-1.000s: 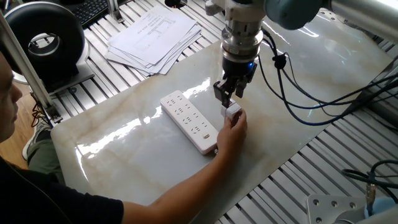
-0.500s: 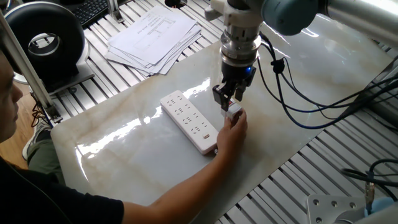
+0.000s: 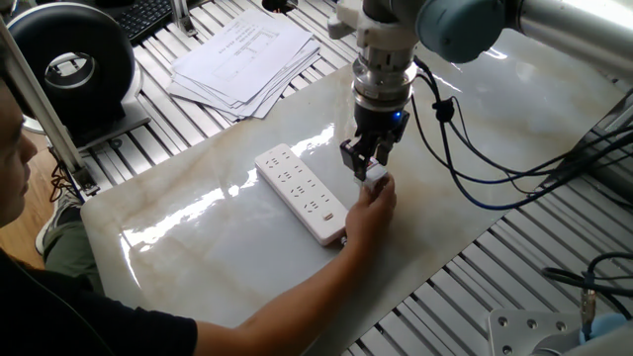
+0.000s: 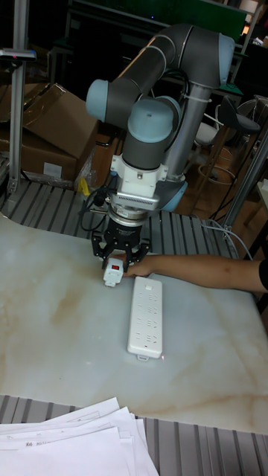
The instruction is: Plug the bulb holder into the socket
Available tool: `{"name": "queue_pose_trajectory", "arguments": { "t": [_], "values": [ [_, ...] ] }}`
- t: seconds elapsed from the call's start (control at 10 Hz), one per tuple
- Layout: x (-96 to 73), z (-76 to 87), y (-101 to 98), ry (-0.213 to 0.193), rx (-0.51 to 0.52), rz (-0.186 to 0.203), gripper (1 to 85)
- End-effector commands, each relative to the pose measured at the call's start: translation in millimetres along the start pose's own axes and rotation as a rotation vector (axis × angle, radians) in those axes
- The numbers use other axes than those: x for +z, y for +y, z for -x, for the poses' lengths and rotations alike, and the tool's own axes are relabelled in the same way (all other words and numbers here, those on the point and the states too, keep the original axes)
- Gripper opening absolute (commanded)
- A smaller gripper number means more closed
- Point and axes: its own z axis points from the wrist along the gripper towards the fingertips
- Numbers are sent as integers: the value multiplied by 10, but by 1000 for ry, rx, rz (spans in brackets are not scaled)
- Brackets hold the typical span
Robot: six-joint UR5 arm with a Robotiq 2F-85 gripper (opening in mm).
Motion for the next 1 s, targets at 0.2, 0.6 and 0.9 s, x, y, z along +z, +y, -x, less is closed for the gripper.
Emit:
{"name": "queue_pose_trajectory", "arguments": {
  "t": [0.2,0.6,0.9],
  "values": [
    [81,-81,12,16,12,8,493],
    [52,-214,-10,75,64,-5,73],
    [-10,-231,39,92,73,-4,13]
  ]
}}
